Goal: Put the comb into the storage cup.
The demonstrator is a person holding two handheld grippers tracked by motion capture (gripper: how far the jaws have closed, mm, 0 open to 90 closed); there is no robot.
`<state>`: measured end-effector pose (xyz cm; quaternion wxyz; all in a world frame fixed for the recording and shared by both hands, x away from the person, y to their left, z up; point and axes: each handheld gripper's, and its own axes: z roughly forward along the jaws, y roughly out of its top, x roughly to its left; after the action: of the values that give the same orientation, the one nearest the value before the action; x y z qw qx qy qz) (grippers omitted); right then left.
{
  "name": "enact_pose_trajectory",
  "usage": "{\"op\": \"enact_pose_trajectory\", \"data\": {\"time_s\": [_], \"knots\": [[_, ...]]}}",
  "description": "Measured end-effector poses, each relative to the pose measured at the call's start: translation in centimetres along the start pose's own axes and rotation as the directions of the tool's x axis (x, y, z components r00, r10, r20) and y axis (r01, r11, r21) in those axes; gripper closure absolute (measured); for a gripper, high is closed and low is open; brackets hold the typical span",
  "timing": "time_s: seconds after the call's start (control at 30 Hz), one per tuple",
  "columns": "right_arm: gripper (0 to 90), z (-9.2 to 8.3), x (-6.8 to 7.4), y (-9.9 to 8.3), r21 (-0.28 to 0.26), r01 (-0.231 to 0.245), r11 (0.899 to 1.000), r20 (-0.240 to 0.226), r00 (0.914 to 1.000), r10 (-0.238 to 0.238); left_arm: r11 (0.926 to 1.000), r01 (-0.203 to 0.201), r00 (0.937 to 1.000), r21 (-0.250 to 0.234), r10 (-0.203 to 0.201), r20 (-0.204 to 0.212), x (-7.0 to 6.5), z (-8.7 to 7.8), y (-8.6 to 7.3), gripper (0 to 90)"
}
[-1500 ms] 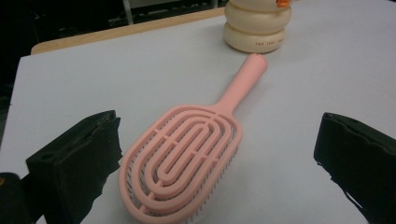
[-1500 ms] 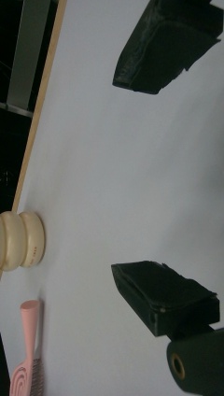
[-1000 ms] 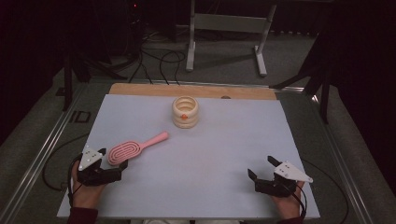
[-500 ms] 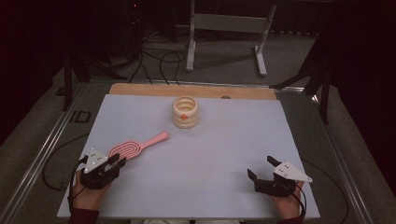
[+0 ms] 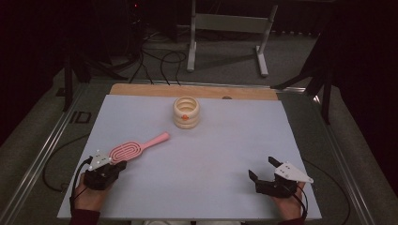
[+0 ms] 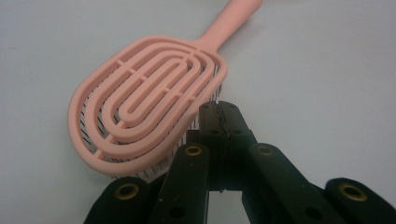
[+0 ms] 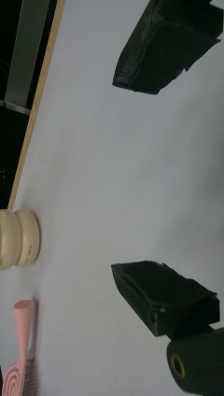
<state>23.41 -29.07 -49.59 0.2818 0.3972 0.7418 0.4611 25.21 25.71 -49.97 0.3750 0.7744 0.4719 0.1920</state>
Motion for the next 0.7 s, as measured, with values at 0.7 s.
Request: {"op": "enact_pose_trajectory", "data": {"time_s": [0.7], "knots": [[9.7,0.2,0.1,-0.1,0.002,-0.005,1.0,0.0,1.0,0.005,0.9986,0.052,0.9958,0.006,-0.051,-0.077,2.5,1.6,1.3,90.0]]}}
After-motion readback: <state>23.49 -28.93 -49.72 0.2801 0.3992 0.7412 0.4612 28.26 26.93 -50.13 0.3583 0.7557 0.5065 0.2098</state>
